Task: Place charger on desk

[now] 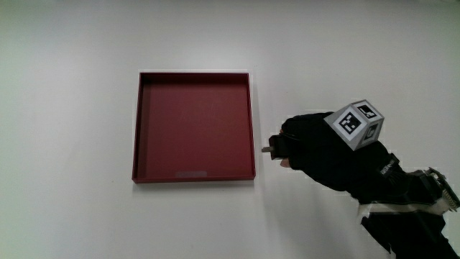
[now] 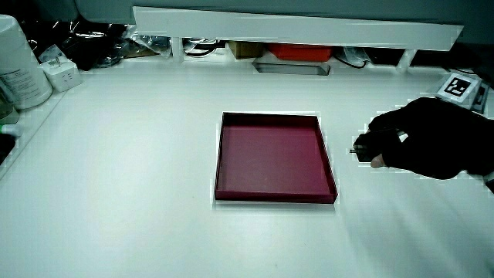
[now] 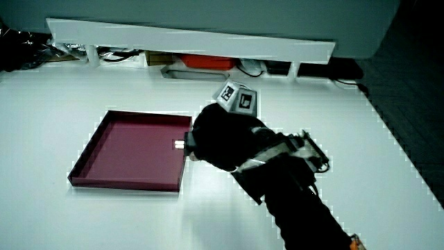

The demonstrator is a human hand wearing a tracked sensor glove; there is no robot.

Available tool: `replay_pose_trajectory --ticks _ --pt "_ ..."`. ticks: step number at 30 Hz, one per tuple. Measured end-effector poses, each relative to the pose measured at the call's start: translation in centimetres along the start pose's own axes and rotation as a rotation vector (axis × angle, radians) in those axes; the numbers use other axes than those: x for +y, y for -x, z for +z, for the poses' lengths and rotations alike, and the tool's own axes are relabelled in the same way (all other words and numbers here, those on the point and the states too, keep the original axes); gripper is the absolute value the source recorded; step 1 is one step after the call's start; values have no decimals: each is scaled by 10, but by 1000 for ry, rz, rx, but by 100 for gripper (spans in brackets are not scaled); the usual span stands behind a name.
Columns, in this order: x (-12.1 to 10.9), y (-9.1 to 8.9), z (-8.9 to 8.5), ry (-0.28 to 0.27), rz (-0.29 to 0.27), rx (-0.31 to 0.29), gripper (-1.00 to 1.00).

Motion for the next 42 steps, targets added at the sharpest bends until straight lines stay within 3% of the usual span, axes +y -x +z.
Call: replay_pose_trajectory --ticks 18,25,34,42 --pt "9 -48 -57 129 -129 8 0" --pt "12 -60 -76 133 -156 -9 0" --pt "9 -62 -78 112 -149 0 0" --pt "8 -66 -80 121 -160 11 -36"
